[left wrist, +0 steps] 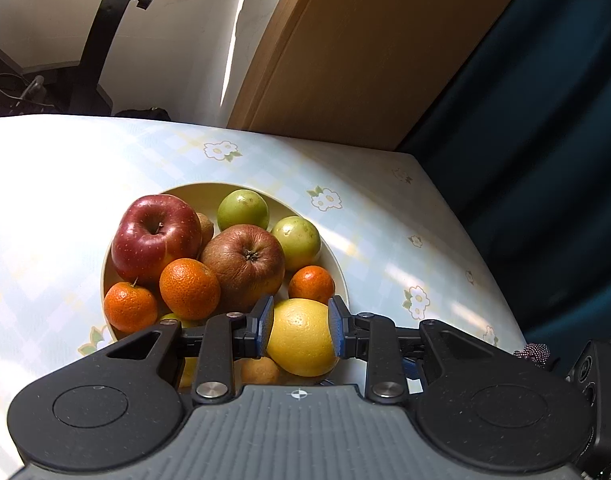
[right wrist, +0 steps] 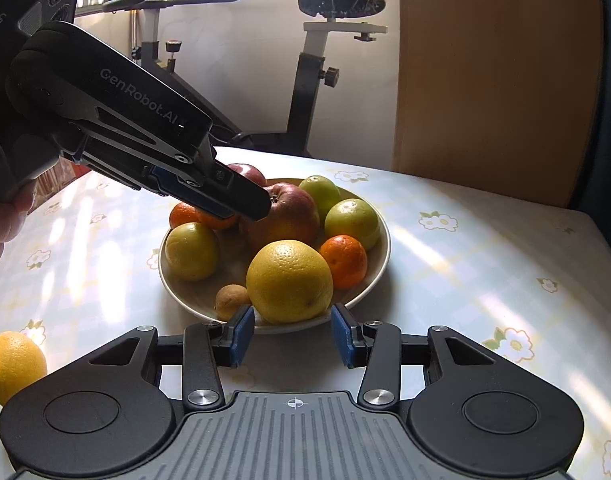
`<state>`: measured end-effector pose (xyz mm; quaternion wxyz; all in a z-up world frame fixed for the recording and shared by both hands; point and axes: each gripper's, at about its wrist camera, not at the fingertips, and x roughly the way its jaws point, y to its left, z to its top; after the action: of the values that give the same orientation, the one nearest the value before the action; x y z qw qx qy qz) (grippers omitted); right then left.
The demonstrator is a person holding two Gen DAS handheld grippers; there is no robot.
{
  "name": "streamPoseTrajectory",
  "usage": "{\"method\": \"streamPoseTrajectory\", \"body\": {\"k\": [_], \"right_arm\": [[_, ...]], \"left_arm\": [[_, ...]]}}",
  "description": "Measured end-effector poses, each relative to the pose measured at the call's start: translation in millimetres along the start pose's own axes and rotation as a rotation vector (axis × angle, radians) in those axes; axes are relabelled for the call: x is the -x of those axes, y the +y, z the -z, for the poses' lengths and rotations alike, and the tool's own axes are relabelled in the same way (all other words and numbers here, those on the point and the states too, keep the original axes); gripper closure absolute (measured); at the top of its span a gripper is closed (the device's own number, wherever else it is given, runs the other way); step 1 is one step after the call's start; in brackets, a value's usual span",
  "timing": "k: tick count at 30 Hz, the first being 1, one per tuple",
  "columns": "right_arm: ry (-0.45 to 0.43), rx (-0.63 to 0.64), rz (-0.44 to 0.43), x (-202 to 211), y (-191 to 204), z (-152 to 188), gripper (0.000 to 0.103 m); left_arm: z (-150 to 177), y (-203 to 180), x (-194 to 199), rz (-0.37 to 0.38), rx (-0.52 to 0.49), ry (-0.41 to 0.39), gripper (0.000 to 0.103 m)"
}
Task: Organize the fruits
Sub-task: 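Lower both lemons onto the plate and open both tools, then withdraw both tools and bring the right tool toward the last lemon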
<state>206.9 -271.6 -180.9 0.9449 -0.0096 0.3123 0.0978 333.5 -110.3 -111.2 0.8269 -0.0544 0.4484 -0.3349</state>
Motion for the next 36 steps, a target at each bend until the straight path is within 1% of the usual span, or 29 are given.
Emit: {"method": "streamPoseTrajectory", "body": {"k": [6, 12, 20, 26, 33, 36], "right_arm": [[-0.005, -0.034, -0.015, 10, 12, 11, 0.063], [0.005, -0.051, -0.040, 17, 30, 25, 0.063], [0.030, -0.056, -0.083, 24, 61, 44, 0.063], [0.042, -0.022, -0.118, 32, 84, 52, 0.063], [0.072, 0.006, -0.157, 42, 103, 62, 0.063], [0.082, 0.018, -0.169, 45, 111, 67, 0.063]], "left_arm": [[10, 12, 32, -0.050, -0.018, -0.027, 0.072], [34, 30, 67, -0.102, -0.024, -0.041, 0.072], [80, 69, 117, -0.139, 0.061, -0.065, 0.072], [114, 90, 139, -0.163, 0.132, -0.085, 0.072], [142, 101, 148, -0.184, 0.158, -0.080, 0.072], [148, 100, 148, -0.187, 0.161, -0.083, 0.072]]}}
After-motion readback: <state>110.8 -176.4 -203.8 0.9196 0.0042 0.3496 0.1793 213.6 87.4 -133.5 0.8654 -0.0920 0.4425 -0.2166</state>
